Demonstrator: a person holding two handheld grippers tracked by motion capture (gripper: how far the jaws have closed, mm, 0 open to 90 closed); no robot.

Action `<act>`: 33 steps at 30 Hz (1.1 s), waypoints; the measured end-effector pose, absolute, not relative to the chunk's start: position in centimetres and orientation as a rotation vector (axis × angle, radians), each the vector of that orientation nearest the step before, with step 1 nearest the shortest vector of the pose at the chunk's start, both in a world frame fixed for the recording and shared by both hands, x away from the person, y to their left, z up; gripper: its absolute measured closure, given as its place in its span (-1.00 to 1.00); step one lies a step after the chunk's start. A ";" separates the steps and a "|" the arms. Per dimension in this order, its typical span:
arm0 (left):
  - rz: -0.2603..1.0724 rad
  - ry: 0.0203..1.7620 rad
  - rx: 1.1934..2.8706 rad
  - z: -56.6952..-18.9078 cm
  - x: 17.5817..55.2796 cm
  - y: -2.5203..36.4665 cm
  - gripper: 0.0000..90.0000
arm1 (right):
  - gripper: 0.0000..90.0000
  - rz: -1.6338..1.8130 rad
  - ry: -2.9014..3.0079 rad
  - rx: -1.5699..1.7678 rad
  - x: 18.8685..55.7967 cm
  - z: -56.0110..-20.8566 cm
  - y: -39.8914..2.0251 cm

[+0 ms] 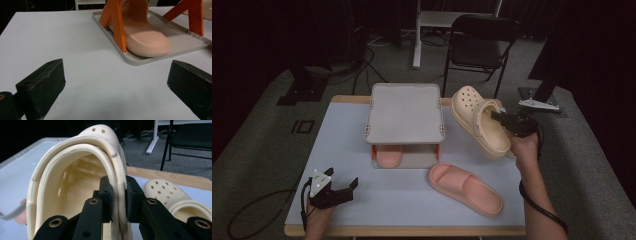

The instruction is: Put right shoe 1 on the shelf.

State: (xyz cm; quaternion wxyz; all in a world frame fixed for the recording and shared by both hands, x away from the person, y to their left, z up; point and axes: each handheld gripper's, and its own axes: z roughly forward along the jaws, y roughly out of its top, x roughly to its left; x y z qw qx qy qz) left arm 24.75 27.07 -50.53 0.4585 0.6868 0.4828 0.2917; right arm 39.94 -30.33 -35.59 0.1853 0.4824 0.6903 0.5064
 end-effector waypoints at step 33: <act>0.732 1.176 1.699 -50.6 24.6 27.2 -0.96 | 0.73 1.498 1.952 1.273 41.9 -31.1 -21.4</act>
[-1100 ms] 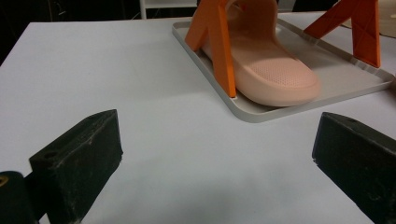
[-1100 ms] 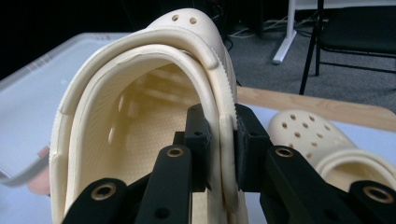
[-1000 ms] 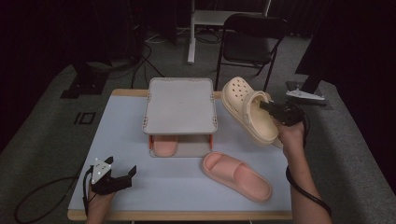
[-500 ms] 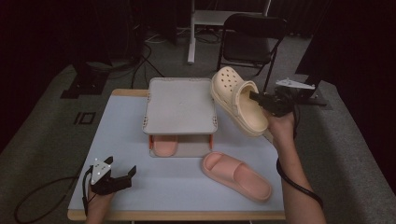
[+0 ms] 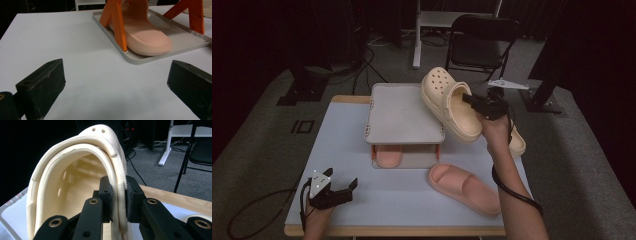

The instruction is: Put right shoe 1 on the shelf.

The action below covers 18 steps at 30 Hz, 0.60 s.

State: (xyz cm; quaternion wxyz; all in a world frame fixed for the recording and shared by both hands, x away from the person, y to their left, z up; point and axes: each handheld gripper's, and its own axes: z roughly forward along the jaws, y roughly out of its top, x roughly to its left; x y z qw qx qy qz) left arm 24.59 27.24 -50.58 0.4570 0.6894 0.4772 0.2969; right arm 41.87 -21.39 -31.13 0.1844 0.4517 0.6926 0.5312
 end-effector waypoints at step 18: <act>0.735 1.164 1.699 -50.6 24.4 27.1 -0.96 | 0.73 1.516 1.970 1.264 43.1 -31.2 -16.1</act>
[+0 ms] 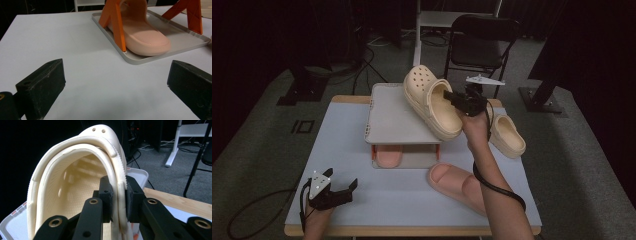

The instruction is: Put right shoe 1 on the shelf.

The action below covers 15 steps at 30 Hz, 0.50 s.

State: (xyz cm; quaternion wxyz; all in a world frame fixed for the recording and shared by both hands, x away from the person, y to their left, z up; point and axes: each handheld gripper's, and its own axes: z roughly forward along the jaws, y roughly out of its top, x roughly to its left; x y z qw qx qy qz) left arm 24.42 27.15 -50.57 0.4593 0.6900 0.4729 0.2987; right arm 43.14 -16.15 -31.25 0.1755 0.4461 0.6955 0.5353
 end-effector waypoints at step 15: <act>0.731 1.152 1.704 -50.5 24.3 27.1 -0.96 | 0.73 1.530 1.984 1.279 44.3 -32.3 -11.8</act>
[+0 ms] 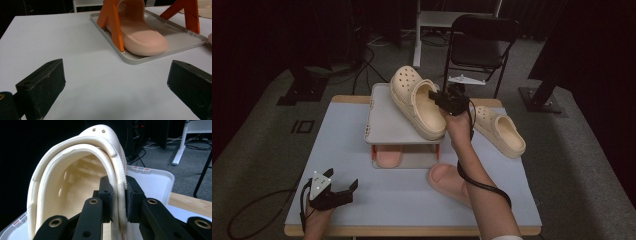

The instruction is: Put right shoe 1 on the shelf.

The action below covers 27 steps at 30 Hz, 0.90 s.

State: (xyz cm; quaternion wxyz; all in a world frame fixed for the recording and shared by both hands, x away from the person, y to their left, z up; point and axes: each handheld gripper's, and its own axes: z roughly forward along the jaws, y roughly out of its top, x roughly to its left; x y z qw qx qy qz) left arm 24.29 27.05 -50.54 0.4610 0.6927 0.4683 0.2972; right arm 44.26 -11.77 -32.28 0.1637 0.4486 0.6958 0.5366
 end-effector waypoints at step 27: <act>0.733 1.139 1.699 -50.3 24.1 27.3 -0.96 | 0.73 1.478 2.013 1.328 46.3 -33.1 -5.2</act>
